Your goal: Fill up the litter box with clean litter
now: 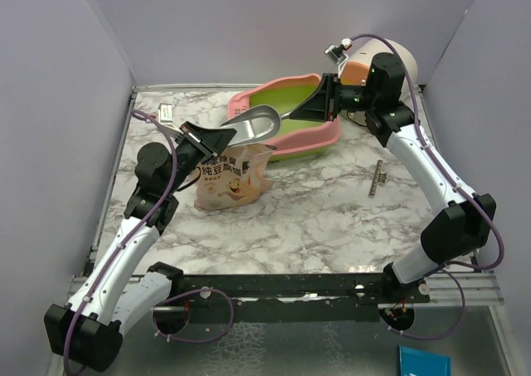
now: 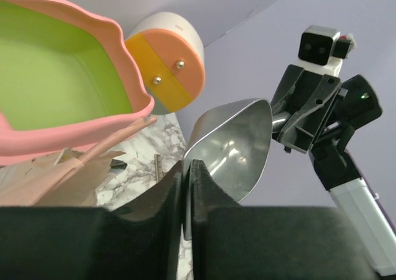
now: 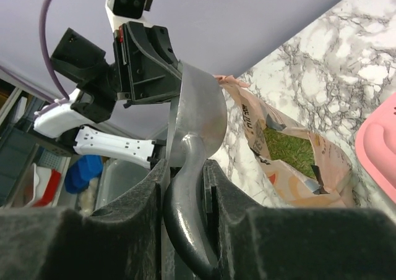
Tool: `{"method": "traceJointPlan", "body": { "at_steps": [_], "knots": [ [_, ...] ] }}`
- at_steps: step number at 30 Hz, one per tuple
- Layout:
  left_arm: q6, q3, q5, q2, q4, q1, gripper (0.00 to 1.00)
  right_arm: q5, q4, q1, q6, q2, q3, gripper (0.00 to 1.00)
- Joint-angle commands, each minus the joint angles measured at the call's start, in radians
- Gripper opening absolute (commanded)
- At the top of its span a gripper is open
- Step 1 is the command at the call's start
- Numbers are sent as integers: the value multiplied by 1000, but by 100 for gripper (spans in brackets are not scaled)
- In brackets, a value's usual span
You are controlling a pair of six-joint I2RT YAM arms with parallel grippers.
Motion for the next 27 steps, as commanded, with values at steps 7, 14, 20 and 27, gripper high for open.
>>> {"method": "traceJointPlan", "body": {
  "at_steps": [7, 14, 20, 27],
  "knots": [
    [771, 337, -54, 29, -545, -6, 52, 194, -279, 13, -230, -32, 117, 1],
    [1088, 431, -87, 18, -796, -7, 70, 452, -616, 32, -483, -26, 280, 1],
    [1234, 405, -79, 75, -873, -6, 68, 576, -770, 74, -589, -9, 334, 1],
    [1348, 377, -59, 163, -867, -7, 67, 654, -839, 119, -635, -20, 339, 1]
  ]
}}
